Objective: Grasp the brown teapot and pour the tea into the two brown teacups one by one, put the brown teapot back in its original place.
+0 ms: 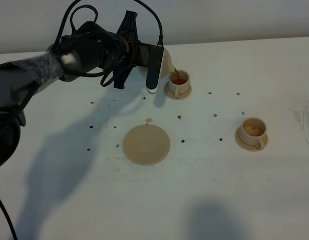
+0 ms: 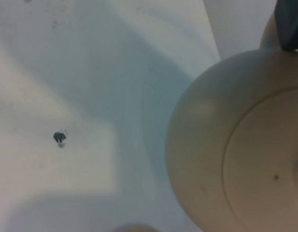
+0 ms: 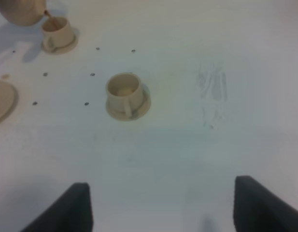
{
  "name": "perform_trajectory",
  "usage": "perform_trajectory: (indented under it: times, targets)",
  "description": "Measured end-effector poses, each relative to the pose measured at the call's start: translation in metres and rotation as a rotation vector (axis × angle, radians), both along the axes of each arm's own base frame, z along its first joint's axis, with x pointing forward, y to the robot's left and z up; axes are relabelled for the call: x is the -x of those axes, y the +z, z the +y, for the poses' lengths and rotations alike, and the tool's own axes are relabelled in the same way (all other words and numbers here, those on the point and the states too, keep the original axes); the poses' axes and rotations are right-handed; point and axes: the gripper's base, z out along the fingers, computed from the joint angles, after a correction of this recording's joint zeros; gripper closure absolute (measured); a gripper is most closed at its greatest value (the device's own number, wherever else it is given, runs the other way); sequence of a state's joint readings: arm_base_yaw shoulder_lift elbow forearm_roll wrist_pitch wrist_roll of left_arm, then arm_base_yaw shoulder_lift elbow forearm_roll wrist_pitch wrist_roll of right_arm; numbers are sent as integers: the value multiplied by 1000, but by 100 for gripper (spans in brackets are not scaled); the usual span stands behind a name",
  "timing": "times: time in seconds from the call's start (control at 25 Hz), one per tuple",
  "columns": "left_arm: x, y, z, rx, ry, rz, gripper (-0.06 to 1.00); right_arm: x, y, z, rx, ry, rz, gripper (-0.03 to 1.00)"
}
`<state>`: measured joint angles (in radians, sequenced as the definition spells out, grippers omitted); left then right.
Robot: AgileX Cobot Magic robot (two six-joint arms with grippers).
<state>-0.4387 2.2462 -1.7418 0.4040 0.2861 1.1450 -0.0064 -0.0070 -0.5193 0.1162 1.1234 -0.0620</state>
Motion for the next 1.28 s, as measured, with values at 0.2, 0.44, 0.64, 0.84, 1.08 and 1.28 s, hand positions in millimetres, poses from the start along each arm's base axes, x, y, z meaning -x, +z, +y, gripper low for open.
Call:
perform_trajectory:
  times: [0.2, 0.44, 0.64, 0.84, 1.08, 1.28]
  targets:
    - [0, 0, 0, -2, -3, -4, 86, 0, 0, 0, 0, 0, 0, 37]
    - [-1, 1, 0, -7, -15, -21, 86, 0, 0, 0, 0, 0, 0, 37]
    - [-2, 2, -1, -10, -21, -29, 86, 0, 0, 0, 0, 0, 0, 37]
    - [-2, 3, -1, -4, -26, -41, 86, 0, 0, 0, 0, 0, 0, 37]
    - [-3, 3, -2, -5, -32, -48, 86, 0, 0, 0, 0, 0, 0, 37]
    - [-3, 3, -2, -13, -36, -53, 86, 0, 0, 0, 0, 0, 0, 37]
